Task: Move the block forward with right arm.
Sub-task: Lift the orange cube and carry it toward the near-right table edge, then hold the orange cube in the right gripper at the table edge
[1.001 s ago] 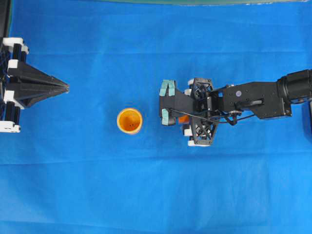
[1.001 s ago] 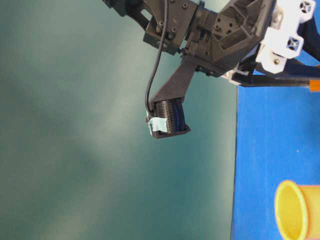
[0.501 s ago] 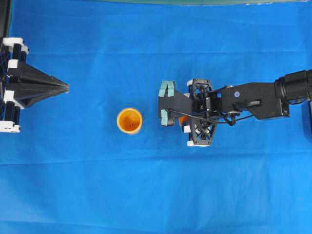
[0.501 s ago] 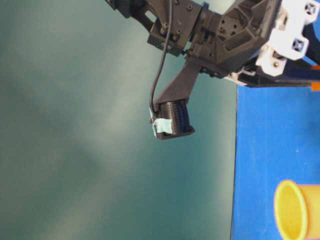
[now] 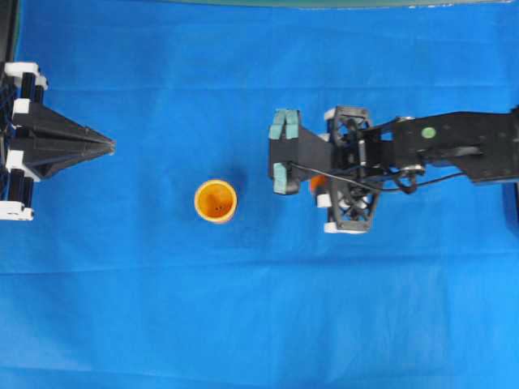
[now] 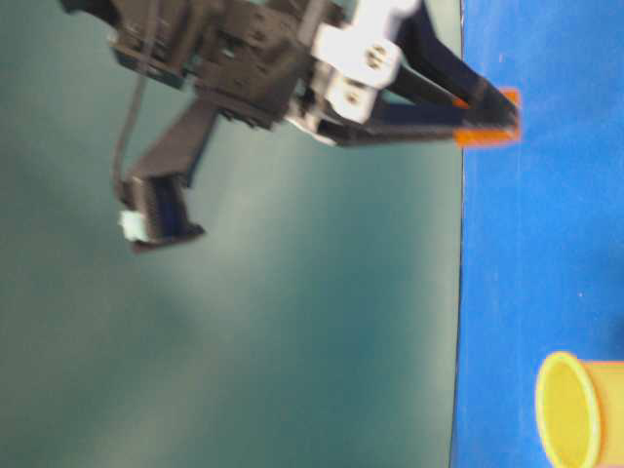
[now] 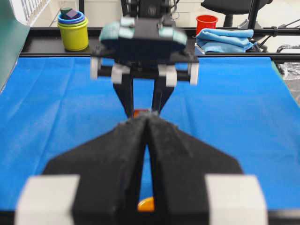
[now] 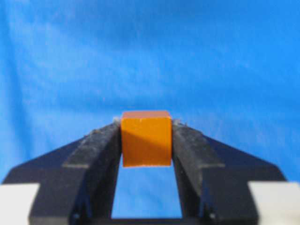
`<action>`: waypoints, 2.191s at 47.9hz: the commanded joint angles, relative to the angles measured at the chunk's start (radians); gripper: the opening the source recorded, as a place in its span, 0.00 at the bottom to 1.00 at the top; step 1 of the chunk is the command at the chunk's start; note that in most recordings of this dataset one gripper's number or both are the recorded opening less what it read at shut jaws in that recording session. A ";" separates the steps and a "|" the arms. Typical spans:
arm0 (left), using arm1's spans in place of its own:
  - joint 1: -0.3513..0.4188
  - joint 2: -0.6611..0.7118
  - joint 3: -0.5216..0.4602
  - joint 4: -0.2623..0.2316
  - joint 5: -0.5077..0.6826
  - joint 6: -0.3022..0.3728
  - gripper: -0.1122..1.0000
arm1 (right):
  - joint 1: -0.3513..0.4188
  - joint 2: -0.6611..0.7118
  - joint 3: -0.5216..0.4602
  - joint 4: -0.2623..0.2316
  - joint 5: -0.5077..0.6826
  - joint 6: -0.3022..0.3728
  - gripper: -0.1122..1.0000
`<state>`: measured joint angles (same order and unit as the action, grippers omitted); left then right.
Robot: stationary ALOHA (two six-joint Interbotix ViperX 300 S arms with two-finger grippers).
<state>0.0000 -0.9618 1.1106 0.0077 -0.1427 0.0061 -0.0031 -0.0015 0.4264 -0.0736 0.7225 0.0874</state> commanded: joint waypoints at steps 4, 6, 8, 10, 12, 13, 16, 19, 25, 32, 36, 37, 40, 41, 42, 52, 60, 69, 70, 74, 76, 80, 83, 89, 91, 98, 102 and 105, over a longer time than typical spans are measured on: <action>0.003 0.008 -0.035 0.002 -0.003 0.000 0.10 | 0.008 -0.081 -0.021 0.002 0.069 0.003 0.47; 0.003 0.009 -0.035 0.002 -0.003 0.000 0.10 | 0.008 -0.092 -0.021 0.003 0.080 0.009 0.47; 0.003 0.009 -0.035 0.002 -0.003 -0.003 0.10 | 0.008 -0.101 -0.021 0.003 0.086 0.012 0.47; 0.003 0.009 -0.034 0.002 -0.003 -0.005 0.10 | 0.011 -0.112 -0.021 0.003 0.094 0.014 0.47; 0.003 0.008 -0.035 0.002 -0.003 -0.005 0.10 | 0.015 -0.121 -0.023 0.005 0.100 0.015 0.47; 0.003 0.009 -0.035 0.002 -0.003 -0.005 0.11 | 0.018 -0.126 -0.025 0.003 0.101 0.015 0.46; 0.003 0.008 -0.035 0.002 -0.003 -0.006 0.10 | 0.029 -0.138 -0.029 0.005 0.107 0.017 0.47; 0.003 0.009 -0.035 0.002 -0.003 -0.008 0.10 | 0.048 -0.152 -0.037 0.008 0.121 0.017 0.47; 0.003 0.009 -0.035 0.002 -0.003 -0.008 0.10 | 0.092 -0.167 -0.064 0.008 0.153 0.018 0.47; 0.003 0.008 -0.034 0.002 -0.003 -0.011 0.10 | 0.161 -0.172 -0.106 0.009 0.202 0.020 0.47; 0.003 0.009 -0.035 0.002 -0.003 -0.011 0.10 | 0.199 -0.172 -0.130 0.009 0.227 0.025 0.47; 0.003 0.009 -0.035 0.002 -0.003 -0.012 0.10 | 0.209 -0.172 -0.135 0.009 0.230 0.028 0.47; 0.003 0.008 -0.035 0.002 -0.003 -0.012 0.10 | 0.233 -0.172 -0.149 0.009 0.239 0.054 0.47; 0.003 0.008 -0.035 0.002 -0.003 -0.011 0.10 | 0.239 -0.172 -0.150 0.009 0.239 0.066 0.47; 0.003 0.008 -0.037 0.002 -0.003 -0.012 0.10 | 0.247 -0.172 -0.153 0.009 0.239 0.080 0.47; 0.003 0.008 -0.037 0.002 -0.003 -0.011 0.10 | 0.314 -0.172 -0.161 0.009 0.232 0.229 0.47; 0.003 0.008 -0.037 0.002 -0.003 -0.012 0.10 | 0.377 -0.170 -0.163 0.009 0.218 0.310 0.47; 0.003 0.009 -0.038 0.002 -0.003 -0.012 0.10 | 0.448 -0.149 -0.193 0.009 0.192 0.374 0.47; 0.003 0.009 -0.038 0.002 -0.003 -0.012 0.10 | 0.454 -0.143 -0.199 0.009 0.190 0.382 0.47; 0.003 0.008 -0.038 0.002 -0.003 -0.012 0.10 | 0.479 -0.123 -0.229 0.009 0.186 0.405 0.47; 0.002 0.009 -0.038 0.002 -0.003 -0.012 0.10 | 0.489 -0.110 -0.244 0.009 0.186 0.413 0.47; -0.005 0.009 -0.038 0.002 -0.003 -0.012 0.10 | 0.512 -0.083 -0.279 0.009 0.187 0.423 0.47; -0.009 0.009 -0.038 0.002 -0.003 -0.012 0.10 | 0.525 -0.063 -0.305 0.009 0.190 0.423 0.47; -0.018 0.009 -0.038 0.002 -0.002 -0.011 0.10 | 0.541 -0.031 -0.350 0.009 0.193 0.425 0.47; -0.020 0.008 -0.038 0.002 -0.003 -0.012 0.10 | 0.546 -0.023 -0.360 0.009 0.192 0.425 0.47; -0.021 0.009 -0.038 0.002 -0.003 -0.011 0.10 | 0.563 -0.006 -0.391 0.009 0.193 0.426 0.47; -0.021 0.008 -0.038 0.002 -0.003 -0.011 0.10 | 0.574 -0.003 -0.403 0.009 0.193 0.430 0.47; -0.021 0.009 -0.038 0.002 -0.002 -0.011 0.10 | 0.580 -0.002 -0.411 0.009 0.193 0.439 0.47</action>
<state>-0.0184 -0.9618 1.1075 0.0077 -0.1396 -0.0046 0.5645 0.0107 0.0491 -0.0660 0.9189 0.5170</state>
